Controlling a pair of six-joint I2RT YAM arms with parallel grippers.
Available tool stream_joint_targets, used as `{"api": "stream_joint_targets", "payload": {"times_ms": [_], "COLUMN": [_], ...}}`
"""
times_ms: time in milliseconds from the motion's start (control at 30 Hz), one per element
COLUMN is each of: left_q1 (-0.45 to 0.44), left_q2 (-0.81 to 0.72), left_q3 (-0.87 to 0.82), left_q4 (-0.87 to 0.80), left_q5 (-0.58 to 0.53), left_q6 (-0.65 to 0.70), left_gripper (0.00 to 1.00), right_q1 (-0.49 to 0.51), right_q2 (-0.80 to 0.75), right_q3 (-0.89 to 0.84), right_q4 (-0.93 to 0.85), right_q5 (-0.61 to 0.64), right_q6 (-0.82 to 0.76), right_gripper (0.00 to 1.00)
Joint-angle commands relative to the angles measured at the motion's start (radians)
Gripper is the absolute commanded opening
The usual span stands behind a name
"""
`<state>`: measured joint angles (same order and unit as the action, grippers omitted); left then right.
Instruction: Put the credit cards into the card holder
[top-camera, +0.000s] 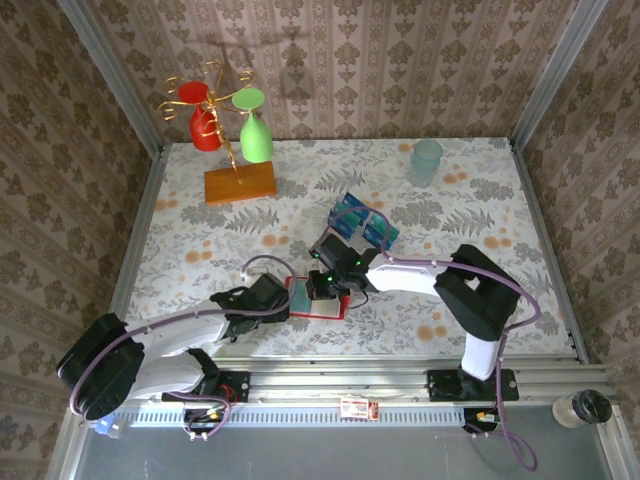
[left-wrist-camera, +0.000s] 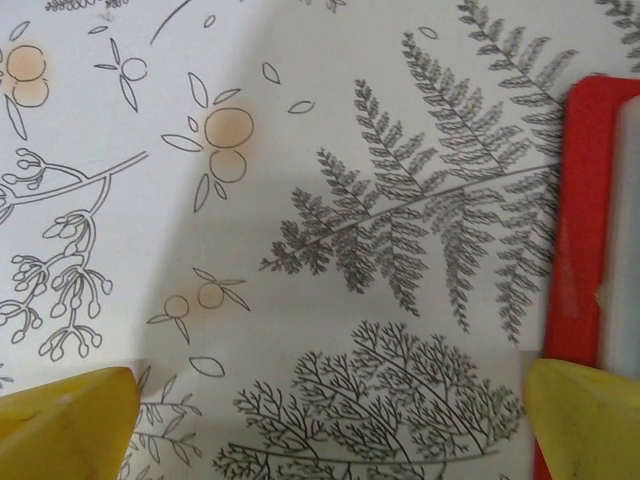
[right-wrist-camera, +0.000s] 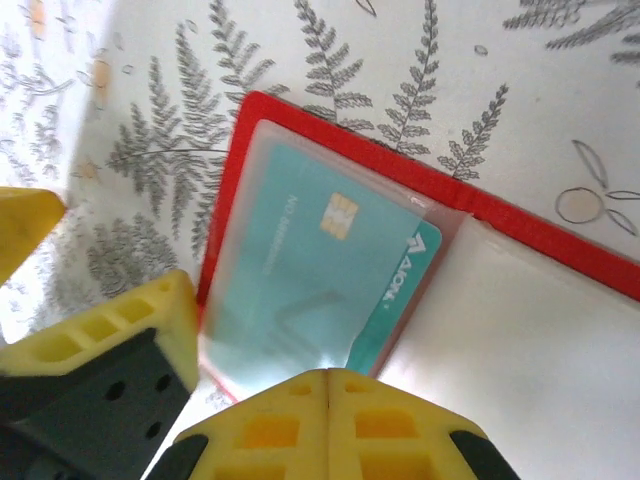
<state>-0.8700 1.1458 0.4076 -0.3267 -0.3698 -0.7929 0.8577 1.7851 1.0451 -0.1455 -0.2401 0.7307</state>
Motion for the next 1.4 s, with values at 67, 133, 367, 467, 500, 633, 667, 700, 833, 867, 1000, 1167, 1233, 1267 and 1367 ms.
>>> {"api": "stream_joint_targets", "payload": {"times_ms": [67,133,367,467,500,633,667,700,833,867,1000,1167,1233,1267,1367], "left_q1": [0.023,0.054,0.136,0.137,0.138,0.138,0.138,0.138,0.137,0.137,0.138,0.138,0.137,0.137,0.136], "left_q2": [-0.071,-0.075,-0.014,0.026,0.037,0.079,0.086,0.091,0.106,0.108,0.115,0.125,0.127,0.127,0.126], "left_q3": [0.03,0.038,0.064,0.072,0.073,0.07,0.068,0.066,0.056,0.054,0.047,0.04,0.036,0.035,0.03], "left_q4": [-0.086,-0.091,-0.067,-0.055,-0.049,-0.029,-0.024,-0.02,-0.003,0.001,0.014,0.027,0.037,0.039,0.048], "left_q5": [-0.041,-0.041,0.011,0.019,0.023,0.035,0.038,0.041,0.052,0.052,0.06,0.067,0.071,0.074,0.08], "left_q6": [-0.001,0.014,0.06,0.064,0.065,0.067,0.067,0.065,0.065,0.065,0.063,0.062,0.061,0.058,0.057], "left_gripper": [1.0,1.0,1.0,1.0,1.0,1.0,1.0,1.0,1.0,1.0,1.0,1.0,1.0,1.0,1.0], "right_q1": [-0.011,-0.012,-0.012,-0.012,-0.011,-0.011,-0.011,-0.011,-0.012,-0.011,-0.012,-0.012,-0.011,-0.012,-0.012], "right_q2": [-0.043,-0.031,0.022,0.038,0.043,0.057,0.062,0.067,0.091,0.096,0.126,0.142,0.143,0.143,0.139], "right_q3": [-0.013,-0.01,0.009,0.018,0.019,0.029,0.033,0.036,0.054,0.059,0.082,0.096,0.101,0.103,0.105], "right_q4": [-0.054,-0.049,-0.037,-0.038,-0.039,-0.038,-0.04,-0.04,-0.043,-0.044,-0.05,-0.051,-0.053,-0.055,-0.06], "right_q5": [0.039,0.038,0.026,0.022,0.022,0.019,0.018,0.018,0.008,0.006,-0.009,-0.021,-0.021,-0.022,-0.021], "right_q6": [-0.031,-0.031,-0.027,-0.028,-0.029,-0.032,-0.033,-0.032,-0.034,-0.036,-0.037,-0.035,-0.036,-0.036,-0.031], "right_gripper": [0.03,0.03,0.02,0.01,0.01,0.01,0.01,0.01,0.0,0.01,0.0,0.0,0.0,0.0,0.0]}}
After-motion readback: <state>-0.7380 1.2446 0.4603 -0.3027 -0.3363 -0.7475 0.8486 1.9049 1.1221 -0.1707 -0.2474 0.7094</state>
